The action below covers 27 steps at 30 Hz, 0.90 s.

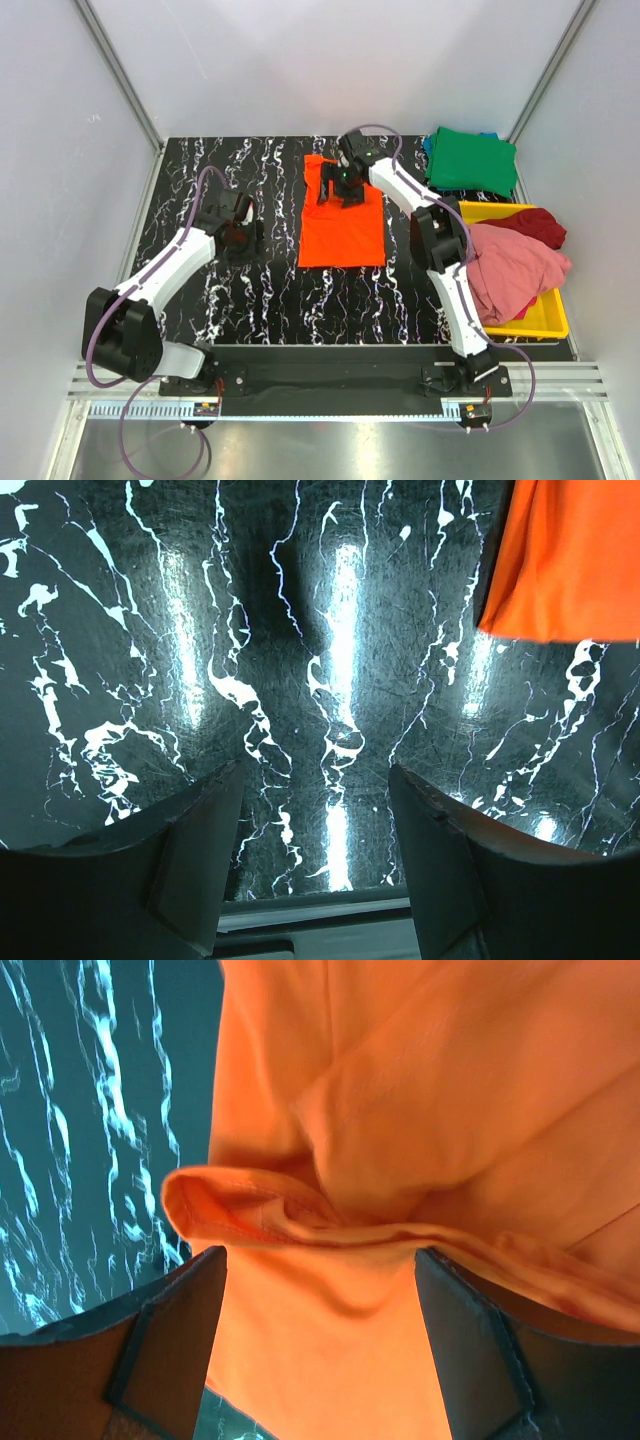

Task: Fold and stack the t-shirts
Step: Fold the tshirt

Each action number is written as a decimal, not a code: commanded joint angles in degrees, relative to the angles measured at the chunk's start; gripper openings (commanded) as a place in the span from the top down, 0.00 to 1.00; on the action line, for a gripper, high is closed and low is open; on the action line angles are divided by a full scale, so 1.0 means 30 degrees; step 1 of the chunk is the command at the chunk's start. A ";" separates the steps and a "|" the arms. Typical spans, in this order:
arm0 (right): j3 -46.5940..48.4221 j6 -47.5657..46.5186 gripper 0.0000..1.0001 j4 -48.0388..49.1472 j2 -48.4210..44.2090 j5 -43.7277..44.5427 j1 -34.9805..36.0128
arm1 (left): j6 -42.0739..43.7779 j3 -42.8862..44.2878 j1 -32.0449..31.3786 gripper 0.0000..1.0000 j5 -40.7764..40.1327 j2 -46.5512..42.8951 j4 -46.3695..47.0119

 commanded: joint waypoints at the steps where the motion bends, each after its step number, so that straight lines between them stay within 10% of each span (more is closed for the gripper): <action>1: 0.5563 -0.1194 0.17 -0.3381 0.2104 0.1673 -0.1279 | 0.0243 -0.0143 -0.0016 0.35 -0.0429 -0.0612 0.0619; 5: 0.9939 -0.1135 0.17 -0.5150 0.2292 0.2292 -0.2568 | 0.0010 -0.0172 -0.0016 0.35 -0.0225 -0.0496 0.0794; 10: 0.6552 -0.1722 0.15 -0.4597 -0.2237 0.4135 -0.3273 | -0.1568 0.0179 -0.0016 0.35 0.1589 0.0002 0.2224; 20: -1.2829 0.1760 0.18 0.2813 -1.2325 -0.0514 -0.4064 | -0.4180 0.0180 -0.0602 0.36 0.5838 0.3984 0.7501; 27: -1.9555 0.4078 0.27 0.7470 -1.4233 -0.4562 -0.4094 | -0.5293 -0.0903 -0.0983 0.38 0.5899 0.5714 1.0139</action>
